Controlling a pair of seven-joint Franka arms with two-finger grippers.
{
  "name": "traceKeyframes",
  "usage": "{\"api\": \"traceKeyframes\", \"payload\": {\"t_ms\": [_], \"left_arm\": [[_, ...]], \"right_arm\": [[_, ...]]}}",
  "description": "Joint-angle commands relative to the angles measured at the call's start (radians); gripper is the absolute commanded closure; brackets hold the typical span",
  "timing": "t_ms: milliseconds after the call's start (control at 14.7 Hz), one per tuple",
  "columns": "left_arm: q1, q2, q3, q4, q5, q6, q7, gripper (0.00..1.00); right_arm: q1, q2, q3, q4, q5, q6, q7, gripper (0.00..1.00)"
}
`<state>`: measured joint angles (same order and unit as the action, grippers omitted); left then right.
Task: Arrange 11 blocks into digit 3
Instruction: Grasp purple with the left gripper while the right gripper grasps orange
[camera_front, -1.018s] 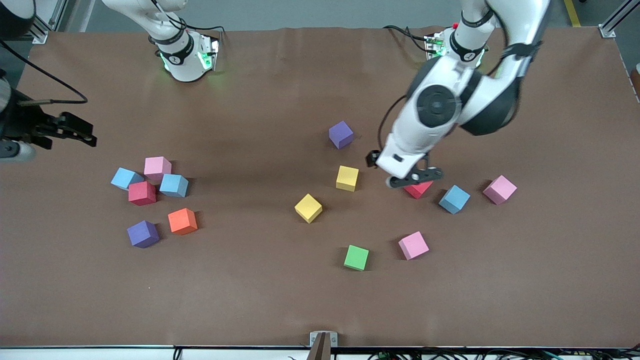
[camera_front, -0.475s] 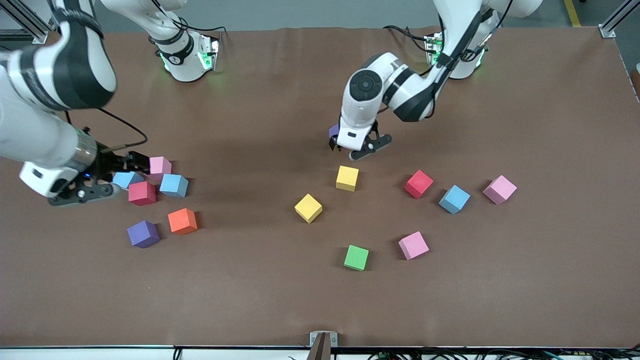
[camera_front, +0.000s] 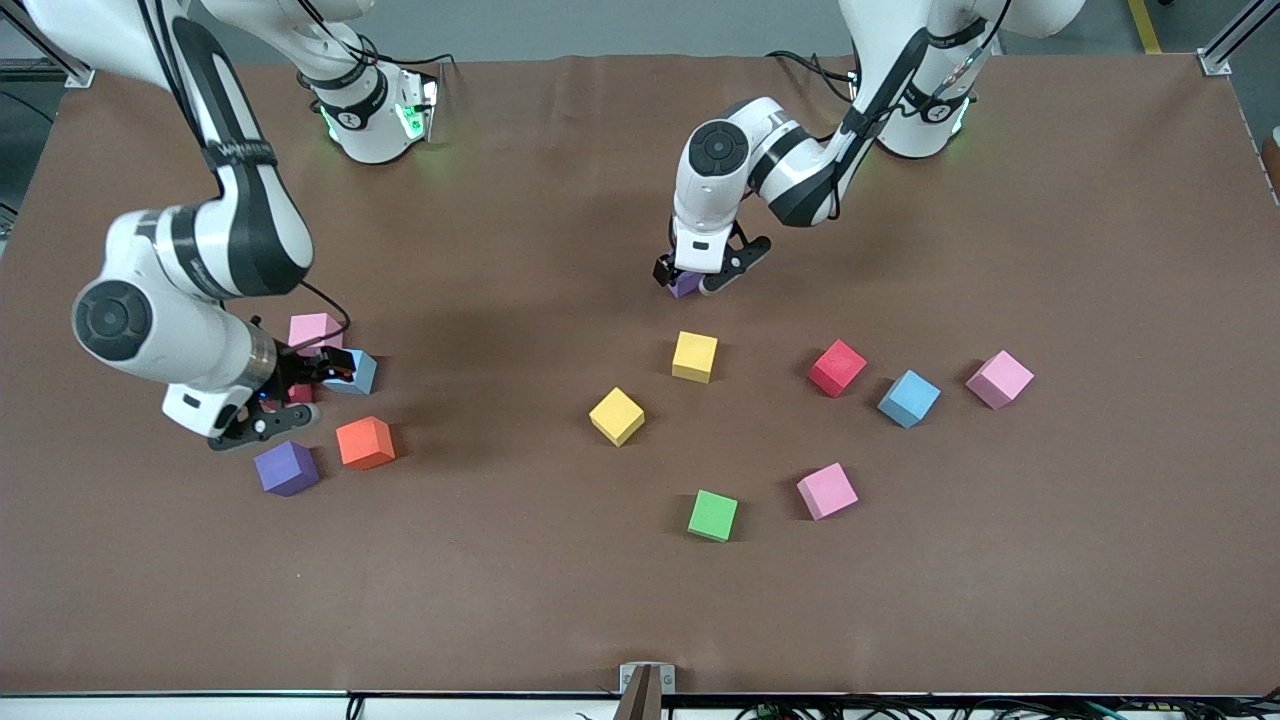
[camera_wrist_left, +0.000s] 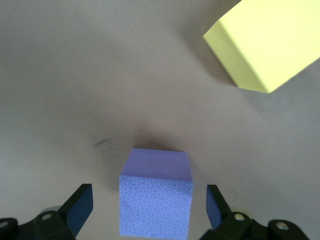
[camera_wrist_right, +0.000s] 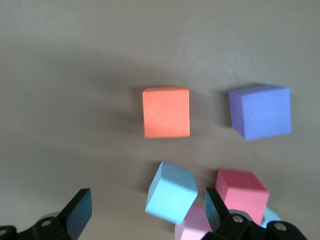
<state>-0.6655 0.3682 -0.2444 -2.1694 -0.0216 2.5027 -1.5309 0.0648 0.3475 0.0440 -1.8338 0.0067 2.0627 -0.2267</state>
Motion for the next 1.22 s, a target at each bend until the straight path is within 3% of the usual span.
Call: {"api": "traceKeyframes", "payload": {"t_ms": [0,272,339,475,679,815,883,1154], "left_arm": [[-0.005,0.043,-0.001,-0.001,0.014,0.05,-0.017,0.0],[-0.006,0.074,-0.003,0.002,0.015,0.096,-0.015,0.02],[-0.006,0.074,-0.003,0.006,0.017,0.1,-0.005,0.1],[-0.023,0.074,-0.024,0.008,0.023,0.114,0.044,0.42],[-0.029,0.074,-0.03,0.013,0.051,0.114,0.179,0.77],[-0.048,0.074,-0.032,0.034,0.1,0.108,0.25,0.89],[-0.049,0.075,-0.032,0.046,0.118,0.107,0.277,0.95],[-0.074,0.13,-0.03,0.144,0.146,0.065,0.402,0.95]], "right_arm": [[-0.017,0.06,0.002,-0.002,-0.001,0.077,-0.037,0.0],[-0.01,0.103,0.002,-0.001,-0.001,0.145,-0.037,0.0],[-0.008,0.114,0.002,-0.002,-0.001,0.157,-0.037,0.0],[-0.008,0.137,0.002,-0.002,-0.001,0.192,-0.039,0.0],[-0.008,0.163,0.002,-0.001,-0.001,0.209,-0.043,0.0],[-0.008,0.182,0.002,-0.001,-0.001,0.231,-0.046,0.0],[-0.008,0.188,0.002,-0.001,-0.001,0.238,-0.048,0.0],[-0.008,0.211,0.002,-0.001,-0.001,0.247,-0.051,0.0]]}}
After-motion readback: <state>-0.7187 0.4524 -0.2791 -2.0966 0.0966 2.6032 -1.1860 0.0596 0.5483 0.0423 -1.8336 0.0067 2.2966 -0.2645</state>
